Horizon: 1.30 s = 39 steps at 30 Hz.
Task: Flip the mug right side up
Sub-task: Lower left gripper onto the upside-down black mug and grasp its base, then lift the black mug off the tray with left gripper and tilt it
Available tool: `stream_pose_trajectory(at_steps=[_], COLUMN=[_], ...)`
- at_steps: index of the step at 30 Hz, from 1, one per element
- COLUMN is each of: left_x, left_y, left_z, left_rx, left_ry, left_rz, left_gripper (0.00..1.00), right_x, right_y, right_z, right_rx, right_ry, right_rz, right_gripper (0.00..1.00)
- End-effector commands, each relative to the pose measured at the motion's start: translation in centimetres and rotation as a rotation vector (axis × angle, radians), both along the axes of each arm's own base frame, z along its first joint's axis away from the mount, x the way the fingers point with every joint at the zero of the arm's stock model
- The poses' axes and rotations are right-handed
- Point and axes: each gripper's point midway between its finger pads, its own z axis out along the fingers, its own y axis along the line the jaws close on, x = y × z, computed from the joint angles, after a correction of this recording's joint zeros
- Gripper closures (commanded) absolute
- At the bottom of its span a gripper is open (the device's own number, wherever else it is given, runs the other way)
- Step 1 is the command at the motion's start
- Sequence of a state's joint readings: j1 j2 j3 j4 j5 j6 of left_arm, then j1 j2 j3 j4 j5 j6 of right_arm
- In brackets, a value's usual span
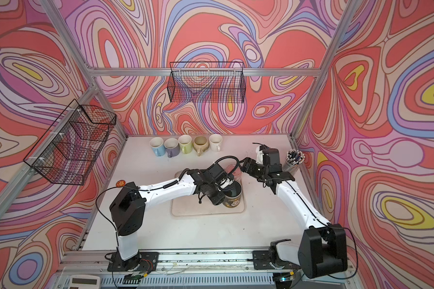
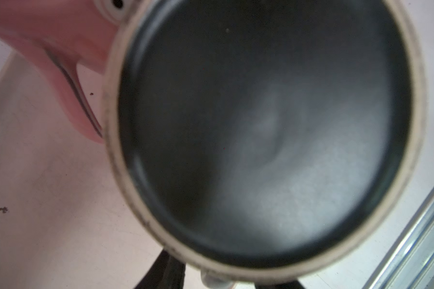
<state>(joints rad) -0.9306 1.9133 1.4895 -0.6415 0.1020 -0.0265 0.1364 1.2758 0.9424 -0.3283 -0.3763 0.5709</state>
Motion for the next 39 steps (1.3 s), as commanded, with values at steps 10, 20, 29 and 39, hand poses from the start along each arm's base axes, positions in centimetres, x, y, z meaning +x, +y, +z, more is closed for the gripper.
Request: stream_pose_trajectory(at_steps=[10, 20, 29, 39], left_x=[0.5, 0.3, -0.6, -2.7], left_y=[-1.3, -1.0, -1.3, -0.5], left_z=[0.1, 0.7, 4.4, 8.7], left_rx=[-0.028, -0.048, -0.148, -0.302], left_ry=[-0.02, -0.036, -0.047, -0.04], left_rz=[-0.017, -0.022, -0.035, -0.015], left_gripper=[0.77, 1.0, 1.0, 1.0], right_x=[0.2, 0.2, 0.1, -0.8], right_y=[-0.2, -0.2, -0.2, -0.6], right_z=[-0.4, -0.3, 0.8, 3.2], right_rx=[0.007, 0.009, 0.014, 0.001], right_ry=[0.007, 0.006, -0.012, -0.064], right_rz=[-0.003, 0.0, 0.001, -0.008], right_gripper=[0.24, 0.24, 0.24, 0.24])
